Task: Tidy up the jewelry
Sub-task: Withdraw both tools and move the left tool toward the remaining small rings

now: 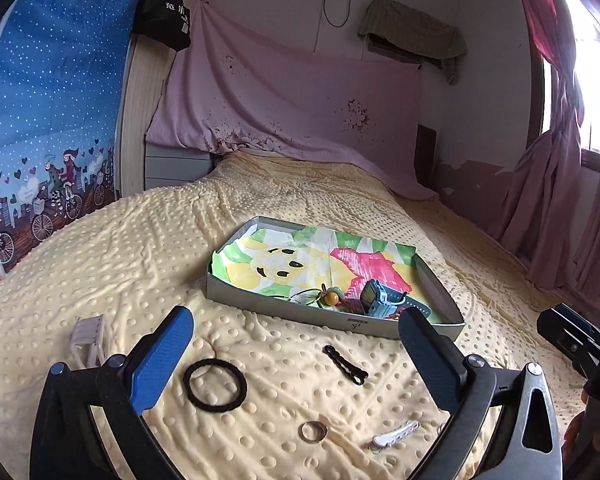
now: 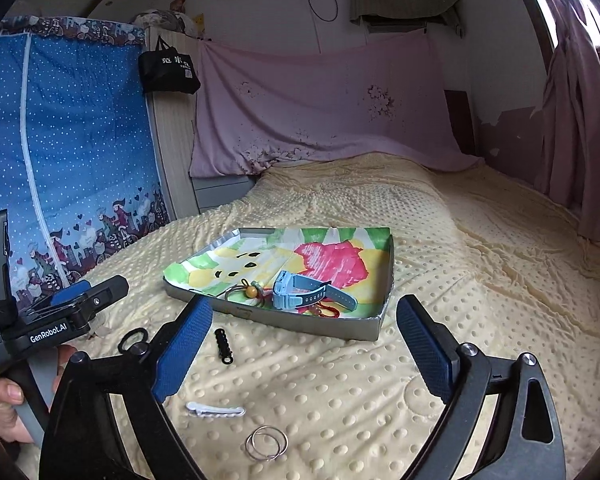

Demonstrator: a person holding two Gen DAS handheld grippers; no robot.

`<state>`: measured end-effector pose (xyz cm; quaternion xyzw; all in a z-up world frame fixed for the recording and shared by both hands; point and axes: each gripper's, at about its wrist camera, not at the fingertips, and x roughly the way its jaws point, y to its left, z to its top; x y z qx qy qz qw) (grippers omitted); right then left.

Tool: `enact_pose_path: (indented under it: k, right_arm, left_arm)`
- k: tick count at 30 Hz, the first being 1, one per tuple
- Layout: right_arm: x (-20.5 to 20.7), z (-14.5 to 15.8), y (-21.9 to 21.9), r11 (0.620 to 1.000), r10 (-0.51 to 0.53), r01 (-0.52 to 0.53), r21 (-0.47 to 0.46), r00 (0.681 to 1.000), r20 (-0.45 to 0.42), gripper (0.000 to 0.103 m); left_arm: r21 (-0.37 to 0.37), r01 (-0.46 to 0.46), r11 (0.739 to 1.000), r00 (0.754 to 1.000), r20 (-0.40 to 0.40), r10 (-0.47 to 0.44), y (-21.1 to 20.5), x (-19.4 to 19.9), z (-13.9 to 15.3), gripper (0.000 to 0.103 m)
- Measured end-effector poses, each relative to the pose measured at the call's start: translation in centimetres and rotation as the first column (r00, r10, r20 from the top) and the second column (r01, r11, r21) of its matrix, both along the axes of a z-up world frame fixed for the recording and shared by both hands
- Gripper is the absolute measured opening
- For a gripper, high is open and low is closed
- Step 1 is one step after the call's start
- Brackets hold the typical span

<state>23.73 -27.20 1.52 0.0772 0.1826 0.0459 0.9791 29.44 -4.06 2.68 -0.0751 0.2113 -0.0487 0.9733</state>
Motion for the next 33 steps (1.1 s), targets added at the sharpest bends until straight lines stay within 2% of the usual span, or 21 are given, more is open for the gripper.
enact_pose_path:
  k: [5, 16, 27, 33]
  right_arm:
    - [-3.0, 0.7, 0.5, 1.000, 0.009, -0.009, 0.002, 1.000, 0.019, 0.095]
    - [-7.8, -0.8, 1.0, 1.000, 0.004, -0.003, -0.015, 1.000, 0.015, 0.096]
    - [-8.3, -3.5, 1.1, 0.999, 0.020, -0.021, -0.050, 0.999, -0.027, 0.096]
    - [-7.8, -4.4, 1.8, 0.997, 0.041, -0.045, -0.069, 0.997, -0.058, 0.096]
  left_arm:
    - [0.031, 0.009, 0.999, 0.999, 0.041, -0.010, 0.0, -3.4, 0.1, 0.103]
    - [0.036, 0.017, 0.999, 0.999, 0.033, -0.018, 1.5, -8.4, -1.7, 0.103]
    - [0.048, 0.035, 0.998, 0.999, -0.034, -0.034, 2.4, -9.7, -4.9, 0.103]
    - [0.027, 0.041, 0.999, 0.998, -0.045, -0.040, 3.0, -9.7, -5.4, 0.103]
